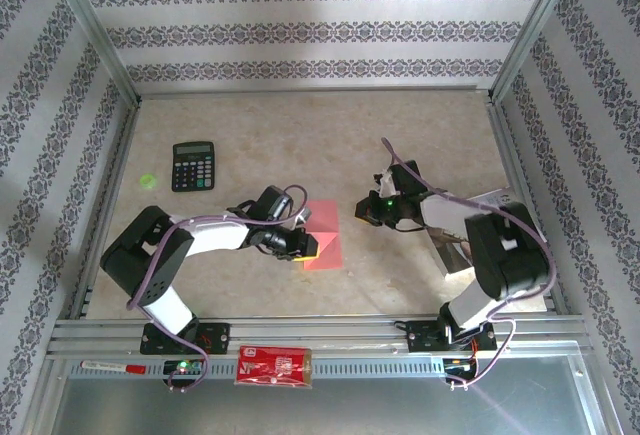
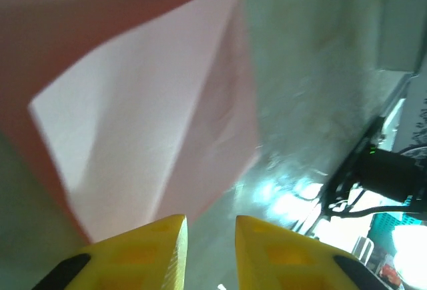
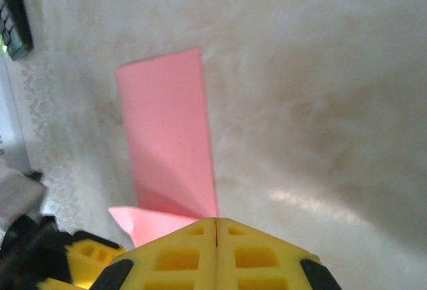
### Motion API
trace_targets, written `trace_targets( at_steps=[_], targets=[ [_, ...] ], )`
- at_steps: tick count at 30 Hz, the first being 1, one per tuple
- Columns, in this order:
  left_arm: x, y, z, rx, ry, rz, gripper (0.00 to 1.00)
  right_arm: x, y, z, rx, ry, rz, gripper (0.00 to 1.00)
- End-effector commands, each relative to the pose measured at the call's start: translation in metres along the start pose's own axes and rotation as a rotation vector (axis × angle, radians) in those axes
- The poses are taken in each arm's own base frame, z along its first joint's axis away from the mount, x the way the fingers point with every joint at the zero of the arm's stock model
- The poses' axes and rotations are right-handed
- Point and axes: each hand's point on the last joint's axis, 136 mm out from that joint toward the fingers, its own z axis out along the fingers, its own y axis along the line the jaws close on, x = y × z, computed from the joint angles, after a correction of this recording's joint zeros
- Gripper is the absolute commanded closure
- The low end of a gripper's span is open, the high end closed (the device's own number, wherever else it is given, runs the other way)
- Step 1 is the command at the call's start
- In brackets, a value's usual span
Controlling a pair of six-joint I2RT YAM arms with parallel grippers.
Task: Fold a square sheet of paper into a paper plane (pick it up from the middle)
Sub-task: Fold the triangle a second time at the center of the table, then turn over the paper at the bottom-center of the table.
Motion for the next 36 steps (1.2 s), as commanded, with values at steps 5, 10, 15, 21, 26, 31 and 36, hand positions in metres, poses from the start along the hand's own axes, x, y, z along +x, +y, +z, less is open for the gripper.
trace_targets(
  at_steps=[5,10,15,21,26,31,36],
  targets=[
    [-0.036,-0.003,-0.014,-0.02,-0.097,-0.044,0.96,0.067,0.001,-0.008,0.11,0.035,-0.07,0.84],
    [-0.04,0.009,-0.003,-0.051,-0.063,-0.044,1.0,0.092,0.006,-0.001,0.119,0.07,-0.063,0.75],
    [-0.039,0.034,0.001,-0.101,-0.047,-0.067,1.0,0.105,0.006,0.004,0.131,0.076,-0.043,0.73],
    [-0.031,0.055,0.008,-0.123,-0.03,-0.088,1.0,0.118,0.003,0.014,0.167,0.082,-0.016,0.7],
    [-0.024,0.063,0.012,-0.12,-0.017,-0.104,1.0,0.12,0.001,0.022,0.18,0.082,-0.012,0.68],
    [-0.02,0.065,0.014,-0.116,-0.009,-0.105,1.0,0.119,0.003,0.028,0.185,0.089,-0.022,0.67],
    [-0.018,0.066,0.014,-0.116,-0.005,-0.109,1.0,0.119,0.003,0.035,0.175,0.101,-0.02,0.67]
  ],
)
